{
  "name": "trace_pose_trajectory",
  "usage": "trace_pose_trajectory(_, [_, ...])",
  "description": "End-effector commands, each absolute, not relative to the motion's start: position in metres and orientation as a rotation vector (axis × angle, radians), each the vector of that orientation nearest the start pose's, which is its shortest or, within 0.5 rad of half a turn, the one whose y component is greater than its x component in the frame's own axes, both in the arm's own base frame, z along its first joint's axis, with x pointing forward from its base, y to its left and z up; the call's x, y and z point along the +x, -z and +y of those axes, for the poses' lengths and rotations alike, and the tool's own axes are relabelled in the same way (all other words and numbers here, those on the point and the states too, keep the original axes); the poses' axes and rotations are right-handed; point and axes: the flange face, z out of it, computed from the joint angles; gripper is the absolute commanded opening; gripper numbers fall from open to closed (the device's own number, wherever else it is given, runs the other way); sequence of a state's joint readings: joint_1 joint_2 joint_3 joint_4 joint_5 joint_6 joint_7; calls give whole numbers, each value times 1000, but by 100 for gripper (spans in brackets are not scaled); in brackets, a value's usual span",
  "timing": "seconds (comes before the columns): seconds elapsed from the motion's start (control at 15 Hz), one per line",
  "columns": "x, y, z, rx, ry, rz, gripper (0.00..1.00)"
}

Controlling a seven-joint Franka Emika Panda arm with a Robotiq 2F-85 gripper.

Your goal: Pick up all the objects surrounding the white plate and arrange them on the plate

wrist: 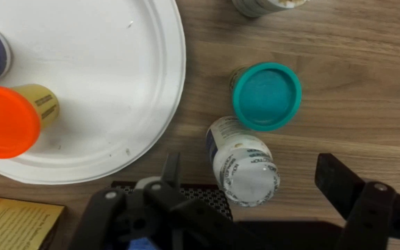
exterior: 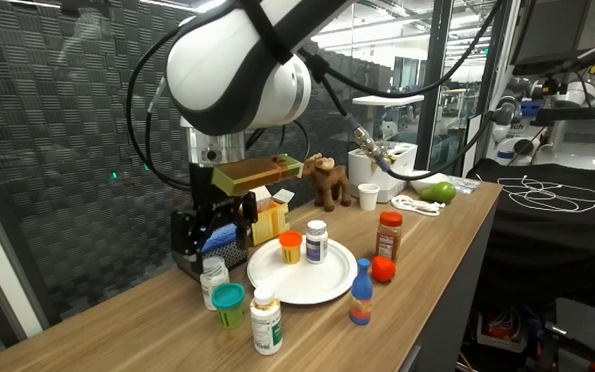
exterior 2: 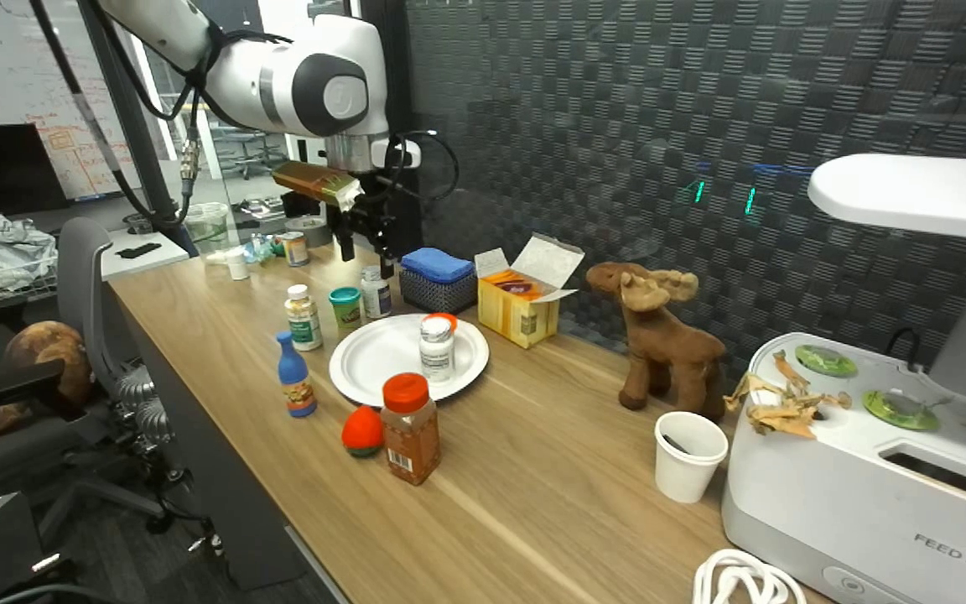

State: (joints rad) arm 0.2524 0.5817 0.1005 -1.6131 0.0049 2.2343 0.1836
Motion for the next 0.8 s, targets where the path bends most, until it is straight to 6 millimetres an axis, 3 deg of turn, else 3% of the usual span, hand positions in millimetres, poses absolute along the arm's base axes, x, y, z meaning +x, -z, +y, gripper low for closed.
trace_pose_trajectory(0.0, [658,-296,242,-3074,88,-230,100])
trace_pose_trajectory(0.4, [666,-283,240,-3140,190,-291,97])
trace_pose_trajectory(0.47, [668,-280,239,-3149,199,-295,77])
trace_pose_trajectory(0.6, [669,-275,239,-3154,206,-298,71])
trace_pose_trajectory(0.73, [671,-272,239,-3152,215,-301,53])
